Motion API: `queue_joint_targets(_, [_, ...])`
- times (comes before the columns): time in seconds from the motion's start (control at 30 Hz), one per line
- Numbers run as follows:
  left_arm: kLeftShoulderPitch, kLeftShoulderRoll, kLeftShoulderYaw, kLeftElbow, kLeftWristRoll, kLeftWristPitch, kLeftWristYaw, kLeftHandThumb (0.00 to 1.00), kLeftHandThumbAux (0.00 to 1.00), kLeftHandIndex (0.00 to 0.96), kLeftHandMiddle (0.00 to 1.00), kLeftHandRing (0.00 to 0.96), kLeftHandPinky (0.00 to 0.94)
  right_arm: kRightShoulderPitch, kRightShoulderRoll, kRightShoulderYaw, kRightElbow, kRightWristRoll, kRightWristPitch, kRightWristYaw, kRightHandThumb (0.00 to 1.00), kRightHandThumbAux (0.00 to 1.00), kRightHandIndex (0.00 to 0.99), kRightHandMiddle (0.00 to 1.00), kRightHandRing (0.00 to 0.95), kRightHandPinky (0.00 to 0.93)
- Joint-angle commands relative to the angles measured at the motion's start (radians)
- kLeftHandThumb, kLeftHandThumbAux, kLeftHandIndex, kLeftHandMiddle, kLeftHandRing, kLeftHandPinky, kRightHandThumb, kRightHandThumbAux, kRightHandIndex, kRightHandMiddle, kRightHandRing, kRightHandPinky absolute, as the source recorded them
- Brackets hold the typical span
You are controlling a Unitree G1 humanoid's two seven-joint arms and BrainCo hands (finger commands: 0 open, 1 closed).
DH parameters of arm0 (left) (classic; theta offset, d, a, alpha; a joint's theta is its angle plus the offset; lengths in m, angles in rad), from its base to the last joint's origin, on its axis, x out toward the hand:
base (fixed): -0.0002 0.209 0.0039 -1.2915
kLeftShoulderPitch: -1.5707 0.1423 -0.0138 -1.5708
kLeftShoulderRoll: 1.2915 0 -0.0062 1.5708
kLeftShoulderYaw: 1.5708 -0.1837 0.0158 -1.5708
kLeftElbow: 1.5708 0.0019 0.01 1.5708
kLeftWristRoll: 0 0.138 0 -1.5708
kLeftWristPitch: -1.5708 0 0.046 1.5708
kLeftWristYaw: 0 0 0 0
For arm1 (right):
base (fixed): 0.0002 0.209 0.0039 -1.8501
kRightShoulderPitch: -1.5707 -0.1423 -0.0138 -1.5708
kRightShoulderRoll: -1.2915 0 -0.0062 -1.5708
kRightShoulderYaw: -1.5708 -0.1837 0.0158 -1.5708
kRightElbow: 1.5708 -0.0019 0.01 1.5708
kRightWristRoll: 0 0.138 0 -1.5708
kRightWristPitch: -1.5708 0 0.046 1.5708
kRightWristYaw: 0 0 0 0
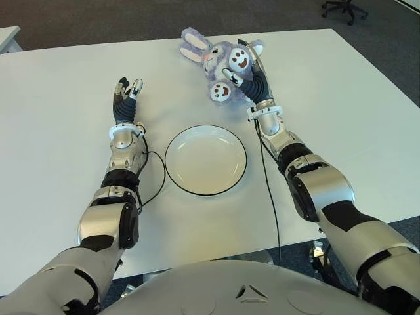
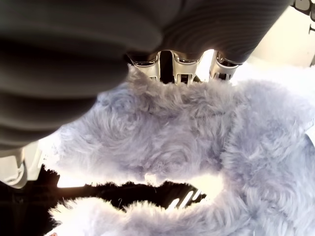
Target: Put the doll into the plate.
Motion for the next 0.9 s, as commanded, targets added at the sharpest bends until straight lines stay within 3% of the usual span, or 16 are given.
queue_joint_targets(0.03, [0.086,-0.036,-0.005,0.085,-0.003,0.055,-0.008,0.0,0.429,0.0,0.055,0.044,0.003,-0.008,0.005,0.022,0.005,-0.031,-0.002,-0.028,0.212,0.391,0.0,0.0,0.0,0.0])
queue_joint_targets(0.4, [0.084,-0.033,-0.004,0.09,-0.003,0.052,-0.008,0.0,0.43,0.0,0.067,0.056,0.007,-0.011,0.004,0.057,0.006,-0.07,-0.017,-0.103,0.2,0.4,0.0,0.0,0.0,0.0])
queue_joint_targets(0.67, [0.081,-0.032,-0.005,0.094,-0.002,0.05,-0.009,0.0,0.431,0.0,0.06,0.049,0.012,-0.015,0.013,0.058,0.009,-0.058,-0.015,-0.074,0.201,0.363,0.0,0.0,0.0,0.0])
queue_joint_targets(0.9, [0.081,-0.033,-0.005,0.093,-0.002,0.047,-0.008,0.0,0.433,0.0,0.063,0.052,0.018,-0.013,0.026,0.05,0.005,-0.049,-0.03,-0.091,0.297,0.402,0.0,0.009,0.006,0.074])
